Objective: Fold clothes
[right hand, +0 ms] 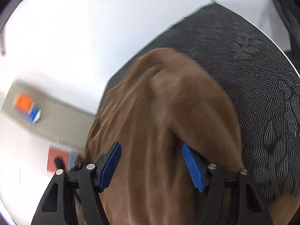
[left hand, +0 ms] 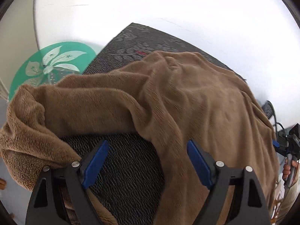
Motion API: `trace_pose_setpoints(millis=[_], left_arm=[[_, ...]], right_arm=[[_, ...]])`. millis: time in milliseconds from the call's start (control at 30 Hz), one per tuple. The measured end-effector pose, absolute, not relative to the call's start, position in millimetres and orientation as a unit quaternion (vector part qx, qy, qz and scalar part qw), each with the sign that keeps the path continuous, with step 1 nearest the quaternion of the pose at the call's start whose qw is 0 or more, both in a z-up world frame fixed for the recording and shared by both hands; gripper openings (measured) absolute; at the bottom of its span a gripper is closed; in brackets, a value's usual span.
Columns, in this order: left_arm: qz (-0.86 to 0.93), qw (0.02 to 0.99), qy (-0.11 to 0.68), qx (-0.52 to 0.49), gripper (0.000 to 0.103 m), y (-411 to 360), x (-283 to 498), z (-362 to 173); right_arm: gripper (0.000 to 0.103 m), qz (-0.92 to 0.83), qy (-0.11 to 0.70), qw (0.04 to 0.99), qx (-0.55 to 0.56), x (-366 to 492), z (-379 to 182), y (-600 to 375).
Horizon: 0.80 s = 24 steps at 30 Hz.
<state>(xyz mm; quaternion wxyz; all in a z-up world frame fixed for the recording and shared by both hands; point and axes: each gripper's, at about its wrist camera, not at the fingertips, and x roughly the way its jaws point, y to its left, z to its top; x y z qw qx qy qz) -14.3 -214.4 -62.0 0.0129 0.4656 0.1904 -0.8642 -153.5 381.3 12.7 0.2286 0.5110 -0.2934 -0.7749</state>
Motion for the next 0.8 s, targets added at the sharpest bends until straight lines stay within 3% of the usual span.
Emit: trace_pose_setpoints(millis=[133,233,300,333,367,433,533,667,800], left_arm=[[-0.858,0.028,0.209,0.468,0.089,-221.9,-30.3,-64.6],[-0.853,0.037,0.233,0.465,0.096,-226.3,-44.9,-67.0],[-0.849,0.045,0.255,0.461,0.103,-229.0,-53.9,-68.1],[-0.847,0.055,0.262,0.459,0.103,-230.4,-56.2,-68.1],[-0.845,0.066,0.272,0.456,0.103,-232.1,-59.5,-67.9],[-0.845,0.081,0.284,0.446,0.103,-235.7,-64.3,-67.0],[-0.849,0.100,0.282,0.435,0.103,-235.9,-71.0,-67.1],[-0.856,0.117,0.237,0.444,0.103,-223.2,-79.3,-68.0],[-0.862,0.098,0.218,0.447,0.103,-217.8,-73.1,-63.9]], right_arm=[[0.070,-0.756,-0.314,0.222,0.530,-183.7,-7.0,371.5],[0.069,-0.766,-0.294,0.218,0.528,-195.4,-7.3,362.5],[0.057,-0.781,-0.274,0.206,0.522,-196.1,-4.7,361.6],[0.036,-0.793,-0.258,0.191,0.518,-196.7,-3.1,363.1],[0.026,-0.805,-0.241,0.175,0.512,-198.4,-1.5,364.5],[0.020,-0.833,-0.216,0.140,0.489,-200.2,4.7,375.1],[0.001,-0.884,-0.167,0.056,0.434,-197.1,23.6,400.3],[0.001,-0.894,-0.158,0.017,0.418,-194.5,31.6,425.2],[0.002,-0.895,-0.147,0.086,0.411,-175.8,48.3,405.6]])
